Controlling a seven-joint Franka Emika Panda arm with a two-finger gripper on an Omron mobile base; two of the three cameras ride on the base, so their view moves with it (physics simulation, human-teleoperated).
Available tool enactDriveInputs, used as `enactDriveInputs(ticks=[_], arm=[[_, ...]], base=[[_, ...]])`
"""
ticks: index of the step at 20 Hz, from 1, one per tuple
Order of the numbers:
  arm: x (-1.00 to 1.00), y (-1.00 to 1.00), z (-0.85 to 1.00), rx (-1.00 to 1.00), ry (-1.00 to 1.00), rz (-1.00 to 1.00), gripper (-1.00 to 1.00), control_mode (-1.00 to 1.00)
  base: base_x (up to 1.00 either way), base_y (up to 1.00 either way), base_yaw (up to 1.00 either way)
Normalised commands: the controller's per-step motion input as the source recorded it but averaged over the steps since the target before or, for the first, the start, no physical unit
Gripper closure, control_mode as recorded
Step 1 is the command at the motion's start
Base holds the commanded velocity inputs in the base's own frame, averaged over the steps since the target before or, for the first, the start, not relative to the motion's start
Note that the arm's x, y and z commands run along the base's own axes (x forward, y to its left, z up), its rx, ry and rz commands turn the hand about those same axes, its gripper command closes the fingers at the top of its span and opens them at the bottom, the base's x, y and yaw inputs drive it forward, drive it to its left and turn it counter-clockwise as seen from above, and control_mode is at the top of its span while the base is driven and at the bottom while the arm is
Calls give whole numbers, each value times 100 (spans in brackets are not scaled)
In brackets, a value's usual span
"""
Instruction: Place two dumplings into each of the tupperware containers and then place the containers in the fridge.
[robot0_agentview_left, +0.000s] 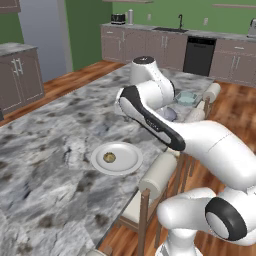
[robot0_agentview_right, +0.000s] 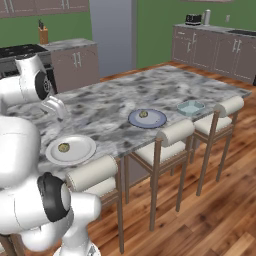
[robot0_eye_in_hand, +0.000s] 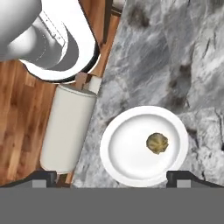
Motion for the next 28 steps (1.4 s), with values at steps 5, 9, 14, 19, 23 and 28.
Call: enactDriveInputs(ticks=[5, 9, 14, 19, 23, 28], arm=[[9, 9, -98, -5, 0, 26, -100, -100], [72, 18, -83, 0, 0, 27, -100, -100], [100, 41, -62, 0, 11, 20, -100, -100], [69, 37, -49, 0, 10, 4, -100, -100], [31, 21, -49, 0, 8, 0, -100, -100], [10, 17, -46, 0, 1, 0, -100, -100]], base=[[0, 0, 0], [0, 0, 0], [0, 0, 0], [0, 0, 0], [0, 0, 0], [0, 0, 0]])
